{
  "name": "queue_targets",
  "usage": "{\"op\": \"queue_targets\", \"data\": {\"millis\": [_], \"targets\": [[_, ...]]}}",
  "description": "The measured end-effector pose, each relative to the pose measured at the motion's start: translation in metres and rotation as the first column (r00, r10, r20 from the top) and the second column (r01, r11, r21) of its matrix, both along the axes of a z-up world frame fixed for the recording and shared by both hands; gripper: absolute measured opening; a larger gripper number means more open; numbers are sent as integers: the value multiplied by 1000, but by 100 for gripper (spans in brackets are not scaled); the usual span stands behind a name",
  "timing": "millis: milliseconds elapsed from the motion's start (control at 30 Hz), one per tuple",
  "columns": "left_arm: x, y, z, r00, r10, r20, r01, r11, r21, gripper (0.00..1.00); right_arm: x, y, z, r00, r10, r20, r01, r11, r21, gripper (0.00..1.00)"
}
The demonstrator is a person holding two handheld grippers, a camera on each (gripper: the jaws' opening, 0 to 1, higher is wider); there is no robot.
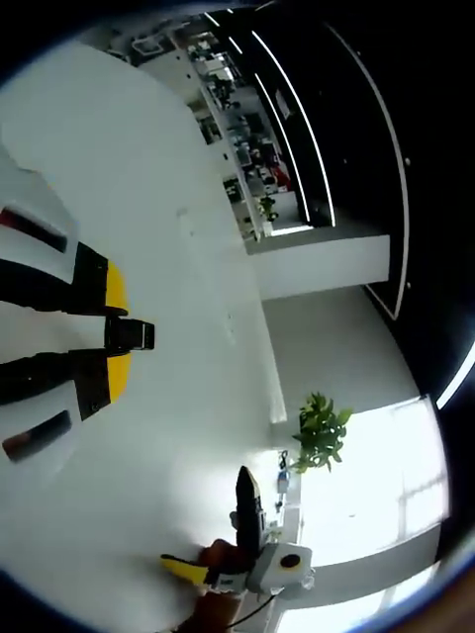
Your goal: Snap the two parts of the plastic buckle together until the buckle closes and remains connected.
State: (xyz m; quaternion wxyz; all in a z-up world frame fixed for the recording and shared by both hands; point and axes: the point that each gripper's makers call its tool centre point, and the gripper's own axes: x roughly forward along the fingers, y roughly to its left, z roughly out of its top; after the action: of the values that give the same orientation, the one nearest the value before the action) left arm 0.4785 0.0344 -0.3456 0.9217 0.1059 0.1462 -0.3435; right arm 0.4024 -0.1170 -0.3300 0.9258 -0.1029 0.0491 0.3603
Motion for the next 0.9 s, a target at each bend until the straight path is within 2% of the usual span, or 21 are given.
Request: {"op": "queue_targets", "data": {"millis": [200,400,500,600,733,767,900], "targets": [[-2,-5,-4,1000,-16,-11,16,1000,9,10,-1,-1,1,1000,0,-6,0,1000,6,98],[-3,-7,-3,1000,-23,-14,24,1000,9,10,2,-14,17,999,-21,31,20,1000,22,96],[-3,-7,-5,1000,-24,-17,24,1000,15,10,2,-19,20,999,-39,22,38,999,27,96],[-4,-8,-5,1000,-24,-19,25,1000,19,10,1,-17,22,999,-33,-5,33,998,62,97],[-3,-9,-6,999,-19,-29,19,1000,11,10,0,-15,19,999,-31,4,31,999,28,98],[-3,-10,-7,999,-21,-33,21,1000,11,10,-1,-14,21,999,-28,20,27,999,31,98],[-2,-12,-12,998,-19,-63,20,1000,11,10,-1,-13,22,999,-30,20,29,999,34,98]]}}
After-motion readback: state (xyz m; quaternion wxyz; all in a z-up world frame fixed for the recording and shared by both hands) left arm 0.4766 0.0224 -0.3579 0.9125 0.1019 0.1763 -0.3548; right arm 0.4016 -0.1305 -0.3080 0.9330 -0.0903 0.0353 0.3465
